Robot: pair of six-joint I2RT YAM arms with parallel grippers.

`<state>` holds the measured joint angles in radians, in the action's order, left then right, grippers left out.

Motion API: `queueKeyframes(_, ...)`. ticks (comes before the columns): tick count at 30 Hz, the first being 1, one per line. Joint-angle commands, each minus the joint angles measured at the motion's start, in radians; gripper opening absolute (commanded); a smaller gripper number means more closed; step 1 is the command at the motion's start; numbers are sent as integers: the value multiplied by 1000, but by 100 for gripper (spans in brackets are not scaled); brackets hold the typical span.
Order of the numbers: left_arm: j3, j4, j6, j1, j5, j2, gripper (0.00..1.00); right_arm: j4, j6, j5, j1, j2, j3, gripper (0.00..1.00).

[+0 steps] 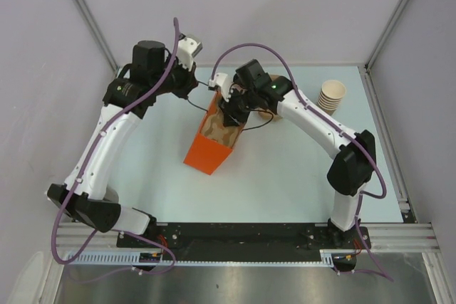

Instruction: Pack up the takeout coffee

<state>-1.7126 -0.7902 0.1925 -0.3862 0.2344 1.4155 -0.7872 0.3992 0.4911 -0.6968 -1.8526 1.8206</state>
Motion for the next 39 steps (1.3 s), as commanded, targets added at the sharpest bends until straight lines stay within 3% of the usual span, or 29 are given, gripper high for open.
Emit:
queueKeyframes(1, 16, 19, 8, 23, -10, -46, 0, -93, 29, -71, -38, -26, 71, 29)
queueKeyframes(16, 149, 95, -13, 102, 0, -93, 0, -282, 38, -143, -72, -191, 278, 30)
queueKeyframes(39, 215, 131, -28, 158, 29, -107, 0, -326, 55, -183, -107, -252, 345, 31)
